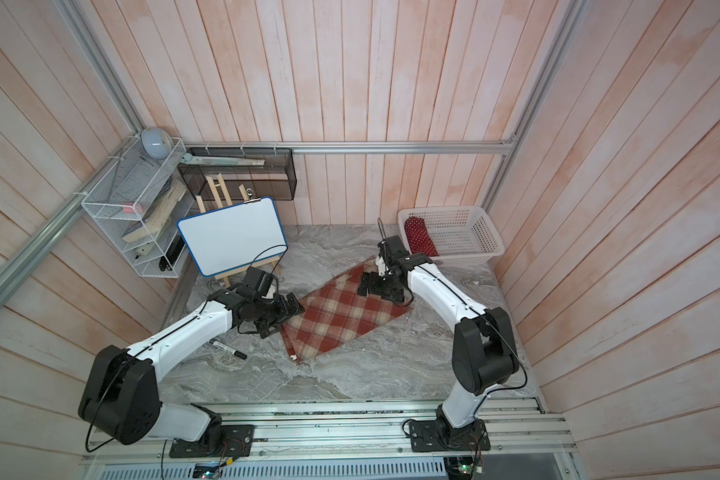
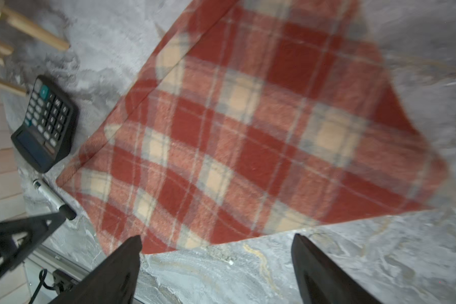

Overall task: Roll up the skirts
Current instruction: Roll the skirt at the center of the board.

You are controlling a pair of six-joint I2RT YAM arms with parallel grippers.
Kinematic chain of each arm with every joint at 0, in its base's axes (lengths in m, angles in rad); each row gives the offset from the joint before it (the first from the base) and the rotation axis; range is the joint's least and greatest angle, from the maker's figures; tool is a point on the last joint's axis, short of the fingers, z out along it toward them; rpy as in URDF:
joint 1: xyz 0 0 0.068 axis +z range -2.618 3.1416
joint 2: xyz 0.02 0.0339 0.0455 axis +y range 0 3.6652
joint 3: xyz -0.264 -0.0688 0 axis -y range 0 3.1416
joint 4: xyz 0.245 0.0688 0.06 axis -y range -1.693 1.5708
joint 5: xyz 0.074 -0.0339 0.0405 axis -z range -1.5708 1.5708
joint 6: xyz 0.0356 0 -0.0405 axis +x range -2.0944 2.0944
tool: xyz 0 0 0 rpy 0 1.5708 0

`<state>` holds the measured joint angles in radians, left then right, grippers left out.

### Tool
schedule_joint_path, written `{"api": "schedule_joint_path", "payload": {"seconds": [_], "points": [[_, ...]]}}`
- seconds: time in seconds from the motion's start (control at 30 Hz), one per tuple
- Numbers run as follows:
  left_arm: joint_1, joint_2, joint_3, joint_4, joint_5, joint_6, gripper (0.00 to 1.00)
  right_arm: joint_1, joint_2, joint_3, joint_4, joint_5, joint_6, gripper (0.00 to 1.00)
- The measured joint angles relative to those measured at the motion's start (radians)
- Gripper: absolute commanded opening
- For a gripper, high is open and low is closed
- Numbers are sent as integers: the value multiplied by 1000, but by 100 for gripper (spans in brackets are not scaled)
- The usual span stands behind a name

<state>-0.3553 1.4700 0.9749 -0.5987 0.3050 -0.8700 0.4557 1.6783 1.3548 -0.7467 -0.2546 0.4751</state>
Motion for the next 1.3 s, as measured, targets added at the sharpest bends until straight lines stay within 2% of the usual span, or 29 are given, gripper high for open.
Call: {"api": "schedule_joint_path", "payload": {"seconds": [0.07,0.17,0.33,0.43,0.57,0.63,0.97,1.3], "points": [[47,16,-15,12,15,6,100,17,-20,-21,-13,13,2,86],[85,37,-18,2,30,32,100,72,-21,-2,-52,102,-34,86],[96,69,2,-35,43,99,100,295,-12,47,-71,217,-122,86],[107,91,0,-37,69,116,100,376,32,80,-86,243,-166,83],[134,87,-31,-10,89,121,96,429,133,147,-107,286,-214,82],[143,87,-41,0,98,126,89,453,163,165,-111,294,-228,82],[145,86,-172,109,146,146,87,469,173,232,-129,310,-221,82],[145,79,-208,241,135,146,79,451,173,234,-142,308,-214,82]]}}
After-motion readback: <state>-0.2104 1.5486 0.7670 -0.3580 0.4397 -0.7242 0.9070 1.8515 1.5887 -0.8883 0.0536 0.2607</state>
